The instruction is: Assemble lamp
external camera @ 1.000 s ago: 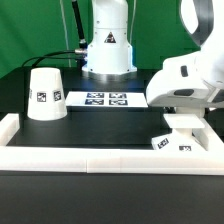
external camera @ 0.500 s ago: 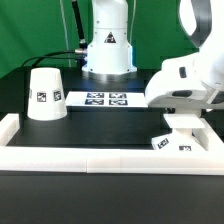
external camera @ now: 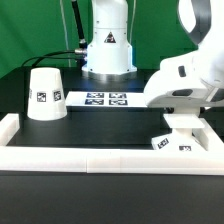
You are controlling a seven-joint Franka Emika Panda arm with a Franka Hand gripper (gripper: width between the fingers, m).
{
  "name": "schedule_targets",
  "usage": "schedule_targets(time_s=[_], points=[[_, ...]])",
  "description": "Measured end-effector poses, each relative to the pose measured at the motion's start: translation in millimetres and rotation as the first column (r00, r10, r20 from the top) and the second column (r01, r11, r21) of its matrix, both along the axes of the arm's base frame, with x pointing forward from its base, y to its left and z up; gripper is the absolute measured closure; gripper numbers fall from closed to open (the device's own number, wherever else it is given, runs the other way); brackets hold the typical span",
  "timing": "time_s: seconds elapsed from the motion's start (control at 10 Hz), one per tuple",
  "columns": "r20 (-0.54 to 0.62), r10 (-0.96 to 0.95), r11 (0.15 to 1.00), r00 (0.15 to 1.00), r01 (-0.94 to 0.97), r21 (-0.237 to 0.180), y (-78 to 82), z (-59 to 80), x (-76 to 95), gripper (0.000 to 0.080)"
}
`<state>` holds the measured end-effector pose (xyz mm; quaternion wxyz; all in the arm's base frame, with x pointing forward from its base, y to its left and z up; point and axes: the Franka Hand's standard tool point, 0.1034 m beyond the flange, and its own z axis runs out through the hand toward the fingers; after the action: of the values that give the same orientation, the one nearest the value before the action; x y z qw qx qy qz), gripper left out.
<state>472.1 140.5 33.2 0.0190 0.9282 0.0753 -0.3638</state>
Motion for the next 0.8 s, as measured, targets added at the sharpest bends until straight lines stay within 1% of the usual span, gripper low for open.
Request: schedule_targets(time_s=[0.1, 0.2, 0.3, 0.4, 0.6, 0.8], points=[[0.001, 0.016, 1.0, 1.0, -0.016, 0.022, -3.2, 10.6, 3.8, 0.0222], [-0.001, 0.021, 0.999, 1.0, -0.021, 0.035, -8.9, 24.7, 7.2, 0.0222], [0.004, 0.02, 0.999, 1.0, -0.02, 0.042, -13.4, 37.2, 10.9, 0.022], [0.001, 0.015, 0.999, 1.0, -0.016, 0.041, -16.4, 46.3, 13.0, 0.022], [0.009, 0.009, 0.999, 1.0, -0.01, 0.042, -19.3, 56.0, 18.0, 0.022], [0.034, 0.007, 0.999, 0.999, -0.009, 0.047, -18.3, 54.0, 21.8, 0.022]])
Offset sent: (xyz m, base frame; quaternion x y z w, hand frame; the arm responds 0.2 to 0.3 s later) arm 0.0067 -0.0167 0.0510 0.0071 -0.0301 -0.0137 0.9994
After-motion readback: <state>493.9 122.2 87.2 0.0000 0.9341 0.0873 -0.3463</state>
